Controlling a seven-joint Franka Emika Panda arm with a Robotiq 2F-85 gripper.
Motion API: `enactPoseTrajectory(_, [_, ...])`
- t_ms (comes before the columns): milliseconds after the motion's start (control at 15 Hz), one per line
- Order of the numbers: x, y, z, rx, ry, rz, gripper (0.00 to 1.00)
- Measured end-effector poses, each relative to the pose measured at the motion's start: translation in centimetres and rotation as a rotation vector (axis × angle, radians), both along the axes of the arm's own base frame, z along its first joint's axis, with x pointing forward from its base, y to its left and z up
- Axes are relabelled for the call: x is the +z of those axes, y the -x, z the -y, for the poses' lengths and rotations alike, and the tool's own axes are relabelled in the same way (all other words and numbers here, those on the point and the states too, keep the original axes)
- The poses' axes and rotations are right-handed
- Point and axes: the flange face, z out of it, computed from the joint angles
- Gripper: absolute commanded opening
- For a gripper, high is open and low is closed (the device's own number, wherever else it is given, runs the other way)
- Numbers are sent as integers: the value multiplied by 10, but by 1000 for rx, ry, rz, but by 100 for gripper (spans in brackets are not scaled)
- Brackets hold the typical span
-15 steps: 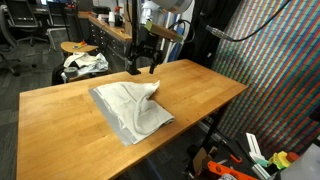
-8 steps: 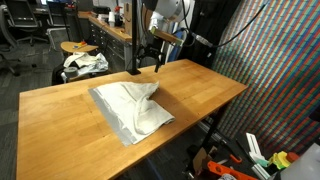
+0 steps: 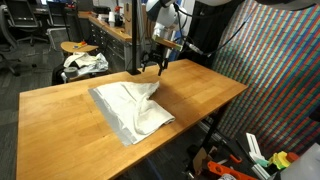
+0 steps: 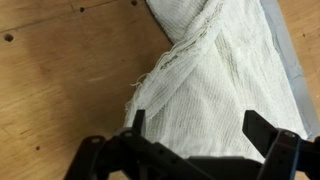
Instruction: Fold the cloth on the table
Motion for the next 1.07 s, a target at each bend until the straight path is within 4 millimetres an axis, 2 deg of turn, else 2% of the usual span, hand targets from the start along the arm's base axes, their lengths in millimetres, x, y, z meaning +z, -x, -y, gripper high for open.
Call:
enactPoseTrajectory(267, [-11, 2, 20, -26, 7, -21, 100])
enactPoseTrajectory(533, [-23, 16, 38, -25, 29, -58, 100])
enactPoseTrajectory(733, [-30, 37, 34, 16, 32, -76, 100])
enactPoseTrajectory(1067, [-36, 62, 8, 12, 70, 32, 100])
